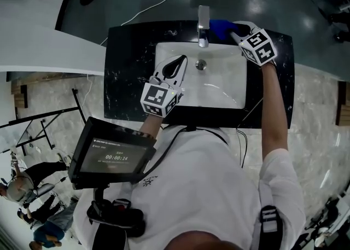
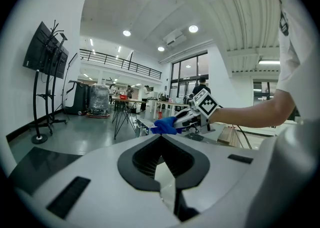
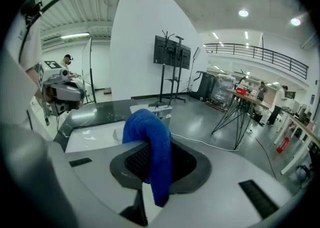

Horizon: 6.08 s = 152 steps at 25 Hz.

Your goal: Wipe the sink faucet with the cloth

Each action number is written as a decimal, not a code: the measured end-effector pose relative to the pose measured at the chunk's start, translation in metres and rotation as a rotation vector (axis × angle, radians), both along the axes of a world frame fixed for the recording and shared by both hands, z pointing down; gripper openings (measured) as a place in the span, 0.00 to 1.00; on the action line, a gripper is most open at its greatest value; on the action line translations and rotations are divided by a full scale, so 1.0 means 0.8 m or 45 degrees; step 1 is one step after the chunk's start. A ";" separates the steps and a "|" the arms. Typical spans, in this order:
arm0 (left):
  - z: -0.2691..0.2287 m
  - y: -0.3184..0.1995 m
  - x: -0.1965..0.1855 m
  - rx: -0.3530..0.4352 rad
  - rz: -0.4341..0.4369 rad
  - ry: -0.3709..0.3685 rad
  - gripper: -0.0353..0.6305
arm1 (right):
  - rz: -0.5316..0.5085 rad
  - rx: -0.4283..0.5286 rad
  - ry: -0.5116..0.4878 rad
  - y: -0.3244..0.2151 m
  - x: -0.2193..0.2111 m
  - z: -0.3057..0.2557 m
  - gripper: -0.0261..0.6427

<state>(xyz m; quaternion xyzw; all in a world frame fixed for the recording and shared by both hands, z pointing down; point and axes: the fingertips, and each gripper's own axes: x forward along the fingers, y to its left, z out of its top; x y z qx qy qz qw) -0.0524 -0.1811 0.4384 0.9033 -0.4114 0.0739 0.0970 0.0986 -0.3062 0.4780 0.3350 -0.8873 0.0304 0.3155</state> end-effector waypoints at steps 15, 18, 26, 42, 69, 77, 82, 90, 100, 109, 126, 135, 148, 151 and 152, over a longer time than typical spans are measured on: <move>0.003 0.000 -0.005 0.001 -0.017 -0.008 0.06 | -0.540 -0.193 0.118 0.086 -0.101 0.032 0.14; 0.005 -0.001 -0.010 -0.003 -0.025 -0.010 0.06 | -0.577 -0.210 0.168 0.090 -0.109 0.035 0.14; 0.006 0.002 -0.005 -0.007 -0.017 -0.010 0.06 | -0.397 -0.189 0.294 0.024 -0.092 0.033 0.13; 0.007 0.000 -0.014 -0.005 -0.028 -0.009 0.06 | -0.112 -0.051 0.099 0.004 -0.008 0.008 0.13; 0.009 0.003 -0.023 -0.012 -0.043 -0.015 0.06 | 0.133 -0.014 -0.039 -0.029 0.023 0.025 0.12; 0.008 0.004 -0.018 -0.017 -0.020 -0.024 0.06 | 0.233 -0.098 0.041 -0.017 0.070 0.067 0.12; 0.009 0.004 -0.024 -0.019 -0.041 -0.034 0.06 | 0.228 -0.137 0.165 -0.036 0.042 0.115 0.12; 0.011 0.004 -0.029 -0.021 -0.063 -0.035 0.06 | 0.155 -0.137 0.202 -0.049 -0.021 0.137 0.12; 0.007 0.005 -0.020 -0.021 -0.034 -0.024 0.06 | 0.107 0.059 -0.270 -0.049 -0.024 -0.008 0.12; 0.002 0.004 -0.014 -0.014 -0.026 -0.015 0.06 | 0.247 0.129 -0.251 -0.068 0.025 -0.014 0.12; 0.004 0.000 -0.022 -0.006 -0.055 -0.006 0.06 | 0.077 0.037 -0.033 -0.046 -0.049 0.079 0.12; 0.004 0.002 -0.020 -0.007 -0.045 -0.006 0.06 | 0.094 0.240 -0.345 -0.057 -0.031 -0.048 0.12; 0.010 0.006 -0.029 -0.027 -0.070 -0.020 0.06 | 0.184 0.084 0.085 -0.053 -0.003 0.099 0.12; 0.011 0.006 -0.032 -0.028 -0.080 -0.019 0.06 | 0.066 0.073 0.213 -0.042 -0.032 0.123 0.12; 0.011 0.006 -0.032 -0.027 -0.081 -0.018 0.06 | 0.044 0.071 0.229 -0.040 -0.038 0.126 0.12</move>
